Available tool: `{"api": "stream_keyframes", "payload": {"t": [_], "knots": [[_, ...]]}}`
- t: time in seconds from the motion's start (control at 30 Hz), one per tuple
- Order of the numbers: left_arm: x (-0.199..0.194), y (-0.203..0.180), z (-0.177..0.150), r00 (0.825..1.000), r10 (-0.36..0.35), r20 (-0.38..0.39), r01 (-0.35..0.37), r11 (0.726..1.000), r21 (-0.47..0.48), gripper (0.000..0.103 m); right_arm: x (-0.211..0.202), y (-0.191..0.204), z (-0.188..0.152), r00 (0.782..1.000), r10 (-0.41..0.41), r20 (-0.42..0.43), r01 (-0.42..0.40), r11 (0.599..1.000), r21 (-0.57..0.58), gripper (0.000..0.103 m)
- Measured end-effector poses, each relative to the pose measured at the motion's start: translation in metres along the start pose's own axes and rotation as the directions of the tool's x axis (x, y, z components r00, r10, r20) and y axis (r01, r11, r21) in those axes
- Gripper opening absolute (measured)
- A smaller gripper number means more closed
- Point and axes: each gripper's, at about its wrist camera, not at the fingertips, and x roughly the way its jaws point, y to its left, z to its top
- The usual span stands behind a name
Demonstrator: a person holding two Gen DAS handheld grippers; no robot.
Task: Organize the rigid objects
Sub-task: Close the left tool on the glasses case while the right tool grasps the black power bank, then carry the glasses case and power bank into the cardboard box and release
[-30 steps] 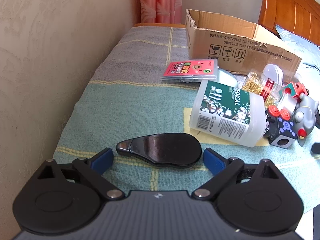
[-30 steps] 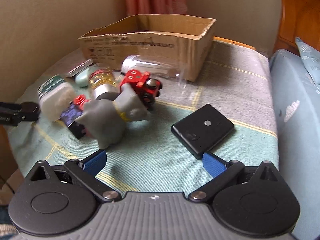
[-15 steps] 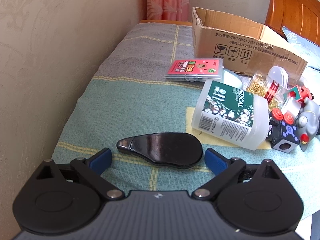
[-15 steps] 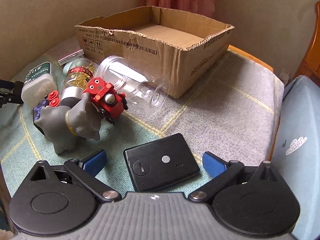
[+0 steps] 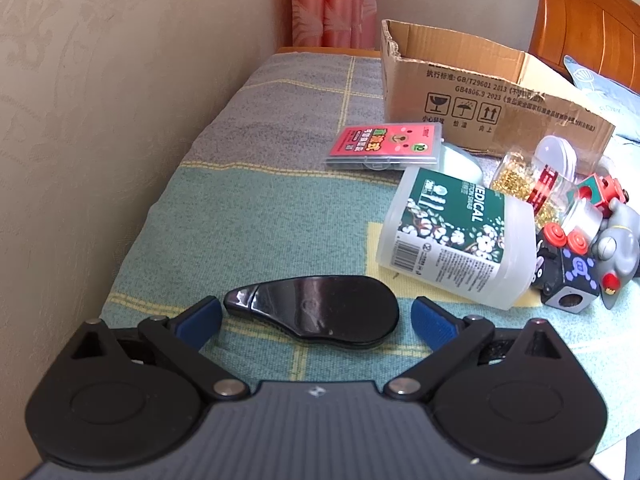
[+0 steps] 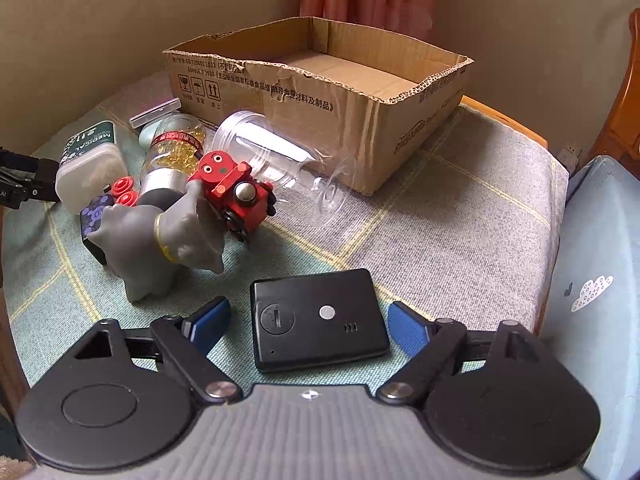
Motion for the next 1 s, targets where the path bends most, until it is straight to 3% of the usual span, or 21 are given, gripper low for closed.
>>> {"api": "stream_keyframes", "payload": {"t": [0.2, 0.73, 0.83, 0.9, 1.0], "knots": [[0.0002, 0.0037, -0.0013, 1.000, 0.002, 0.018, -0.002, 1.000, 0.007, 0.101, -0.0032, 0.0062, -0.0012, 1.000, -0.016, 0.005, 0.016, 1.000, -0.008, 0.079], [0.0032, 0.0063, -0.0007, 1.000, 0.006, 0.020, -0.006, 1.000, -0.028, 0.099, -0.0011, 0.0057, -0.0012, 1.000, -0.023, 0.011, 0.023, 1.000, 0.021, 0.079], [0.0028, 0.0045, 0.0020, 1.000, 0.015, 0.008, -0.014, 0.999, -0.032, 0.097, -0.0013, 0.0059, -0.0011, 1.000, -0.024, 0.011, 0.024, 0.999, 0.023, 0.078], [0.0016, 0.0021, 0.0033, 1.000, 0.021, 0.013, -0.021, 1.000, -0.019, 0.089, -0.0022, 0.0069, -0.0012, 1.000, -0.029, 0.011, 0.029, 0.999, 0.027, 0.075], [0.0014, 0.0000, 0.0045, 1.000, 0.016, 0.014, -0.016, 1.000, -0.001, 0.090, -0.0035, 0.0092, -0.0018, 0.999, -0.044, 0.006, 0.044, 0.998, 0.034, 0.075]]}}
